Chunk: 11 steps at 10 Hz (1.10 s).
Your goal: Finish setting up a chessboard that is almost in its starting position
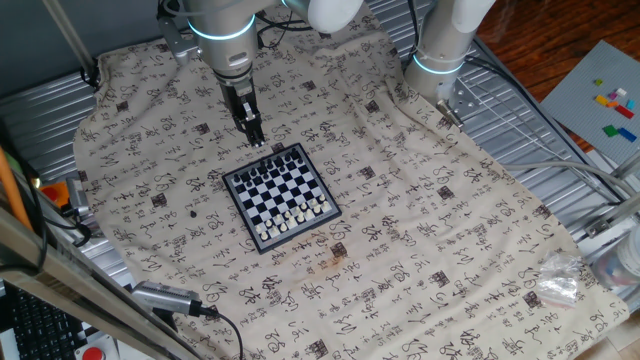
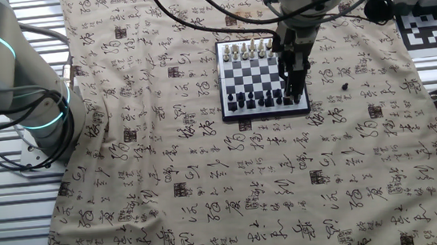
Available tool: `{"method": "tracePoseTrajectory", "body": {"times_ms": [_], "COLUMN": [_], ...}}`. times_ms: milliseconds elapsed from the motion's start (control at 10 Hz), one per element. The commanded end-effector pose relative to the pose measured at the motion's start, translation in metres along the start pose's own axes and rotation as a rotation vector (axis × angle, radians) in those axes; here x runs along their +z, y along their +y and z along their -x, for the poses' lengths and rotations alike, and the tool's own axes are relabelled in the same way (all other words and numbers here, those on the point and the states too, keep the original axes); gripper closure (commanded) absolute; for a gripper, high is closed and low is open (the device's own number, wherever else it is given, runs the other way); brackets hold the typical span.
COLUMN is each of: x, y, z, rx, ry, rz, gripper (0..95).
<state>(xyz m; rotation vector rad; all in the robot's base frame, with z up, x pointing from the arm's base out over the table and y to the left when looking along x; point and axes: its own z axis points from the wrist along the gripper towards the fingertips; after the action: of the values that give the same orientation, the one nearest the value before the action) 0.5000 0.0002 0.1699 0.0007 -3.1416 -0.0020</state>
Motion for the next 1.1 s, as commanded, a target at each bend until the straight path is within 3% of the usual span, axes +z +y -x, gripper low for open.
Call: {"method": "tracePoseTrajectory", "body": {"times_ms": [100, 200, 1100], "x": [-0.0001, -0.0001, 0.0002], "y": [-0.0002, -0.0002, 0.0005], "z": [0.0, 0.0, 0.0002], "rx": [0.0, -0.282, -0.263], "ry": [0.0, -0.025, -0.017], "rz": [-0.001, 0.075, 0.074], "gripper": [0.0, 95.0, 95.0]}}
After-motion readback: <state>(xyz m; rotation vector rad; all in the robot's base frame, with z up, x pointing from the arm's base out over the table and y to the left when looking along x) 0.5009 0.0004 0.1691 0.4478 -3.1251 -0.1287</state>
